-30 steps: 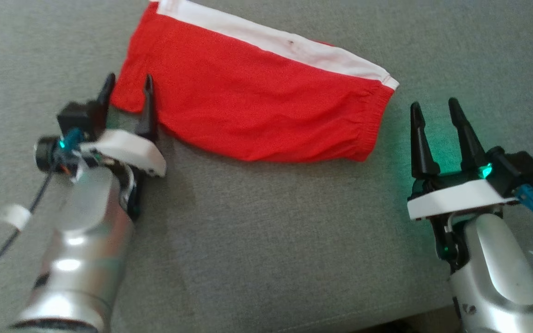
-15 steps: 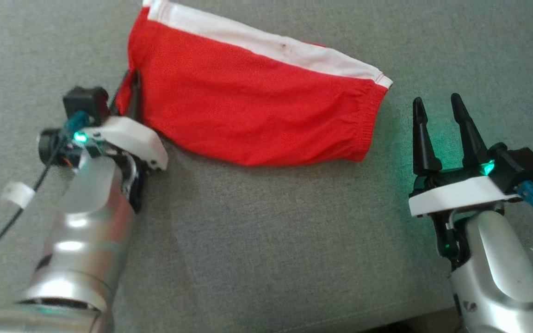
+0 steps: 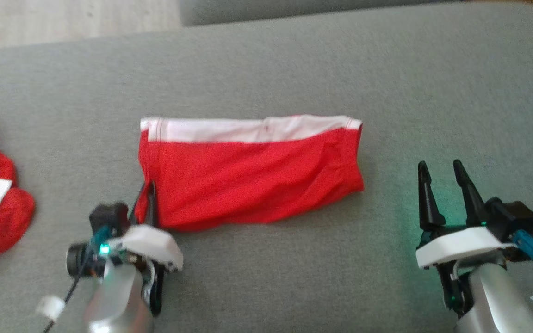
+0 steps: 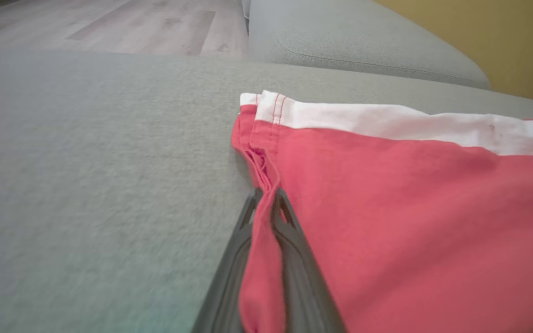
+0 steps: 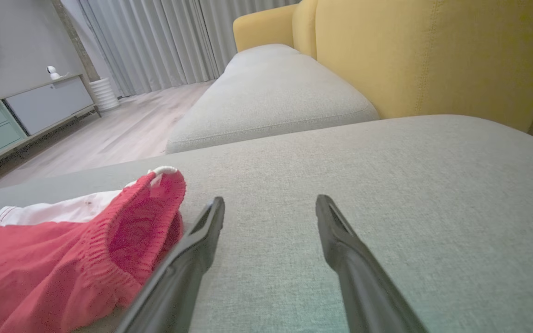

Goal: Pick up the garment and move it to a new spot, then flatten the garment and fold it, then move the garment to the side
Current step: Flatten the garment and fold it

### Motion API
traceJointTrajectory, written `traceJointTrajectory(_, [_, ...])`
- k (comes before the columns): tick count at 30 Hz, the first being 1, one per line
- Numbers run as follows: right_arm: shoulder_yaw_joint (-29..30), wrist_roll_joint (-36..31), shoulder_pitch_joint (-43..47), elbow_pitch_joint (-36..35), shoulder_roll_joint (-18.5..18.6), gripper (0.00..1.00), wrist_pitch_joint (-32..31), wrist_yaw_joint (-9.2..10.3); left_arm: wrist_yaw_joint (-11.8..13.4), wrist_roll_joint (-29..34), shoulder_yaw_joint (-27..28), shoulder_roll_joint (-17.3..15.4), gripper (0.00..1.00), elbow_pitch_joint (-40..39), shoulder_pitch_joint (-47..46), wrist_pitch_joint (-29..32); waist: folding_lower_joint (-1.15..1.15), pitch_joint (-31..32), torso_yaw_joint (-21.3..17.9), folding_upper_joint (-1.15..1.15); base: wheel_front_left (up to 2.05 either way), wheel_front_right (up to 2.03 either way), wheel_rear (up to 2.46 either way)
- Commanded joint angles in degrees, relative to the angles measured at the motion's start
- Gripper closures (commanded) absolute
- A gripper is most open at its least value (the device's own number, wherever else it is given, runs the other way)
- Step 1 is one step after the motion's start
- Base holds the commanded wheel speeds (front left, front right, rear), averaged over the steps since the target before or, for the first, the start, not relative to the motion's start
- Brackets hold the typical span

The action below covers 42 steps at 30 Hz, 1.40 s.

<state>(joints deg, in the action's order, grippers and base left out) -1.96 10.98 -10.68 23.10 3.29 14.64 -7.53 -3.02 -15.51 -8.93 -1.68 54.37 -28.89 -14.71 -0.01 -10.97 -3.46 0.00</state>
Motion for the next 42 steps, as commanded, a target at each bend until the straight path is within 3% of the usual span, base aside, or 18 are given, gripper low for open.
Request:
traceJointTrajectory(1, [-1.1,-0.6,-0.1,-1.4,-0.3,0.0,0.4,0.04,0.6,-0.7,2.0,-1.2,1.0,-3.1,1.6,-0.3,0.01,3.1,2.8,0.0,0.0,0.0,0.0])
traceJointTrajectory(7, [-1.0,-0.3,1.4,-0.4,-0.4,0.0,0.4,0.04,2.0,-2.2,1.4,-1.2,1.0,-8.4,8.6,-0.3,0.01,4.5,3.2,0.0,0.0,0.0,0.0])
traceJointTrajectory(9, [-1.2,-0.5,1.6,-0.2,-0.4,0.0,0.4,0.04,2.7,-2.2,1.5,-1.2,0.69,-9.5,10.1,-0.3,0.01,4.7,3.0,0.0,0.0,0.0,0.0])
traceJointTrajectory(10, [-1.4,-0.5,1.6,-0.1,-0.4,0.0,0.4,0.04,2.9,-2.0,1.5,-1.2,0.0,-9.8,10.7,-0.3,0.01,4.9,2.9,0.0,0.0,0.0,0.0])
traceJointTrajectory(15, [-3.0,-0.1,1.6,0.4,-0.4,0.0,0.4,0.04,5.6,1.7,2.6,-1.2,0.0,-16.6,14.0,-0.3,0.01,6.2,2.2,0.0,0.0,0.0,0.0])
traceJointTrajectory(21, [-6.8,1.3,0.1,0.1,-0.4,0.0,0.4,0.04,6.7,5.7,2.9,-1.2,0.0,-25.0,18.5,-0.3,0.01,7.0,2.8,0.0,0.0,0.0,0.0])
traceJointTrajectory(27, [-11.0,3.5,-3.4,1.5,-0.4,0.0,0.4,0.04,7.0,5.0,1.2,-1.2,0.0,-28.5,20.8,-0.3,0.01,6.0,5.3,0.0,0.0,0.0,0.0])
traceJointTrajectory(35, [-11.8,2.9,-7.9,10.3,-0.4,0.0,0.4,0.04,7.3,2.8,-3.1,-1.2,0.0,-27.9,20.3,-0.3,0.01,3.5,11.4,0.0,0.0,0.0,0.0])
traceJointTrajectory(42, [-10.9,4.5,-8.6,19.8,-0.4,0.0,0.4,0.04,8.0,2.0,-4.4,-1.2,0.0,-28.3,19.1,-0.3,0.01,1.3,13.2,0.0,0.0,0.0,0.0])
